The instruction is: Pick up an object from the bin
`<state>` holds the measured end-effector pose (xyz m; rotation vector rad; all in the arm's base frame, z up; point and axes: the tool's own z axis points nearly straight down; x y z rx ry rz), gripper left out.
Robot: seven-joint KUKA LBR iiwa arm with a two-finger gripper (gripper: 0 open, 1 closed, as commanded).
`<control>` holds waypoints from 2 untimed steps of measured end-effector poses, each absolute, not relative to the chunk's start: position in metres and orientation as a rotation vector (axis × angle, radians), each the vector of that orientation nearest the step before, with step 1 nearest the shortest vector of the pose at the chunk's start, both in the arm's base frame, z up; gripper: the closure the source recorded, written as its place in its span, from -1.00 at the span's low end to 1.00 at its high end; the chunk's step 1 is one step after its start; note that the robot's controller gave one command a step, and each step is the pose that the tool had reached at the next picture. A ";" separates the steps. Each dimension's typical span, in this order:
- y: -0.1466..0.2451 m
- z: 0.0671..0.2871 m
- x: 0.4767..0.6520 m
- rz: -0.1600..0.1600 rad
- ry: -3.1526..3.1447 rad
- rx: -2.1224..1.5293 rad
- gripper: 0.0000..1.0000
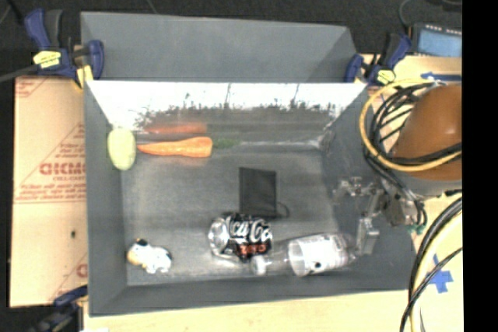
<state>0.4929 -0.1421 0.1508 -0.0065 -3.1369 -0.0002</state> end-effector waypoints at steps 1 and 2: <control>-0.142 0.155 0.495 0.002 -3.145 0.001 -1.00; -0.146 0.122 0.489 0.004 -3.145 0.116 -1.00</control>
Offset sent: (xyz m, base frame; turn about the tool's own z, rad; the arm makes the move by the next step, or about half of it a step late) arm -0.0179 -0.0101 -0.0808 -0.1790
